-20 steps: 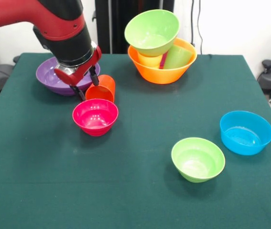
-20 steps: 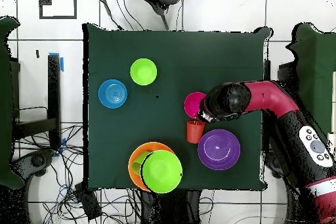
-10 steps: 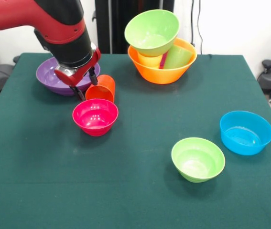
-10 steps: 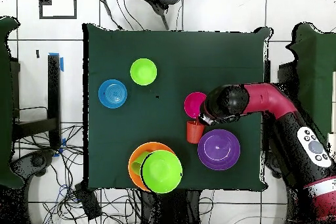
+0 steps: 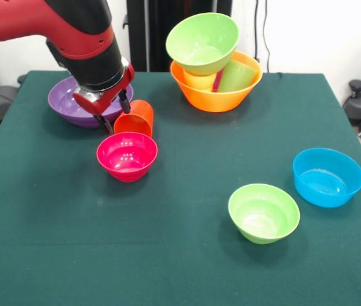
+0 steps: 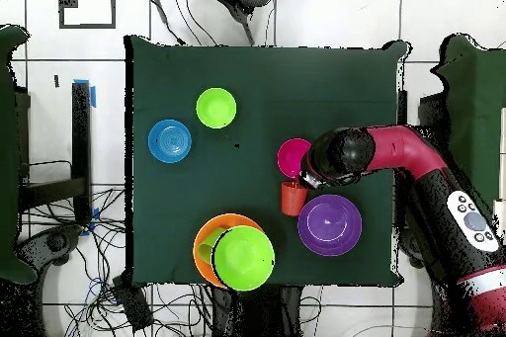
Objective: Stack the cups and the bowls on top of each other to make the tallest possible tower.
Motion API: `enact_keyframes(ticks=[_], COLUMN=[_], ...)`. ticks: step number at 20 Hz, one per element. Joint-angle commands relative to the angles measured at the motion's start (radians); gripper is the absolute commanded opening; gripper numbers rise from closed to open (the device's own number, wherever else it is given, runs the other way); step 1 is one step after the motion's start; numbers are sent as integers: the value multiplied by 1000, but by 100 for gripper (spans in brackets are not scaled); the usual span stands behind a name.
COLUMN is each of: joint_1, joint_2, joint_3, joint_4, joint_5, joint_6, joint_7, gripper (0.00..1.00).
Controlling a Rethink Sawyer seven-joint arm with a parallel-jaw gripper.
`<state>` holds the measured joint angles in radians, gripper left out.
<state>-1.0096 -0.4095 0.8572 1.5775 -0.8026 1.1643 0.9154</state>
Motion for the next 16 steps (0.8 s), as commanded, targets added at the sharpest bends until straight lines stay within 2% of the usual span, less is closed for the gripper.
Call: enact_keyframes(ticks=[1, 16], joint_1=[43, 55], joint_2=[31, 77], joint_3=[-66, -77], joint_4=[-21, -43], joint_5=[2, 35], joint_6=[43, 39], joint_7=[-126, -100], gripper=[100, 100])
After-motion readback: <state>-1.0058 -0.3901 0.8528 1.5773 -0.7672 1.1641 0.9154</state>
